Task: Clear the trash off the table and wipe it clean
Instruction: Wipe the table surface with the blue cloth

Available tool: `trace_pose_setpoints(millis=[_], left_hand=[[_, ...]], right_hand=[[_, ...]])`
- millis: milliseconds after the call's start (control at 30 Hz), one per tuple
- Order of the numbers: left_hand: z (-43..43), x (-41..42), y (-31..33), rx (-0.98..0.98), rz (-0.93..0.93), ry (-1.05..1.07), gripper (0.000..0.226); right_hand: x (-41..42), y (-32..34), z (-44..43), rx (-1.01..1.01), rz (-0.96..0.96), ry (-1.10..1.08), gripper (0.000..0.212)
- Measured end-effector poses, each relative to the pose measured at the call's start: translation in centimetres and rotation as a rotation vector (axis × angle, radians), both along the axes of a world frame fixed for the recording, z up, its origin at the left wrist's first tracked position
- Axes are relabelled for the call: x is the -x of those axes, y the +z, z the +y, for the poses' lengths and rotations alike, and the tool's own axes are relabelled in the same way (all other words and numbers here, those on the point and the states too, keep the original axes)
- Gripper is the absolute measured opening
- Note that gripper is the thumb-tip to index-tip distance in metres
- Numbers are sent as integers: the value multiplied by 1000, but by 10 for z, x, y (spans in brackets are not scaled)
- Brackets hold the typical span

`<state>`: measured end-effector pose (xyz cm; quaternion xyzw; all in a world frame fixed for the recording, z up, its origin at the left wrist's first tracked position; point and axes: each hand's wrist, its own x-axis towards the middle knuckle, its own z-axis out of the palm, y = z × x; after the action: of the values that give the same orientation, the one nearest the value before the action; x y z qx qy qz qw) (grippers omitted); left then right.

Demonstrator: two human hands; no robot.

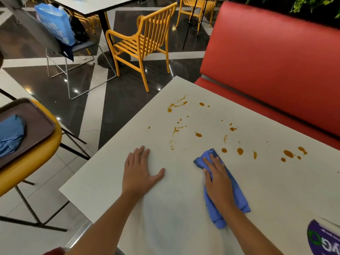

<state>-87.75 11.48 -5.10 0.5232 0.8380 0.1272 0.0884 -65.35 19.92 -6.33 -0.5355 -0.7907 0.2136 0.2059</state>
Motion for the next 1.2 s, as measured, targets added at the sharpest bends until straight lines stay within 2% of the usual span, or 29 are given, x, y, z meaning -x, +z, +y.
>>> trace_pose_setpoints(millis=[133, 233, 400, 500, 600, 667, 733, 833, 1000, 1200], left_hand=[[-4, 6, -1, -13, -77, -33, 105], [-8, 19, 4, -53, -177, -48, 98], [-1, 64, 10, -115, -147, 6, 88], [11, 95, 10, -132, -84, 72, 78], [28, 120, 11, 31, -151, 184, 72], [41, 131, 10, 204, -230, 230, 73], [51, 137, 7, 294, -255, 240, 74], [55, 144, 1, 259, -272, 233, 78], [56, 145, 0, 230, -301, 222, 74], [56, 144, 4, 229, -323, 234, 72]], right_hand=[[37, -1, -20, -41, 40, 79, 35], [71, -1, -13, -64, 38, 102, 36], [98, 4, 35, -86, -32, 87, 40], [96, 8, 55, -95, -70, 14, 36], [87, 8, 53, -35, -111, -60, 36], [80, 6, 42, -25, -89, -137, 37], [79, 4, 25, -24, -69, -218, 37], [93, 2, 1, -107, -103, -255, 34], [148, 1, -14, -147, -86, -98, 40], [188, 5, 31, -101, -80, -18, 38]])
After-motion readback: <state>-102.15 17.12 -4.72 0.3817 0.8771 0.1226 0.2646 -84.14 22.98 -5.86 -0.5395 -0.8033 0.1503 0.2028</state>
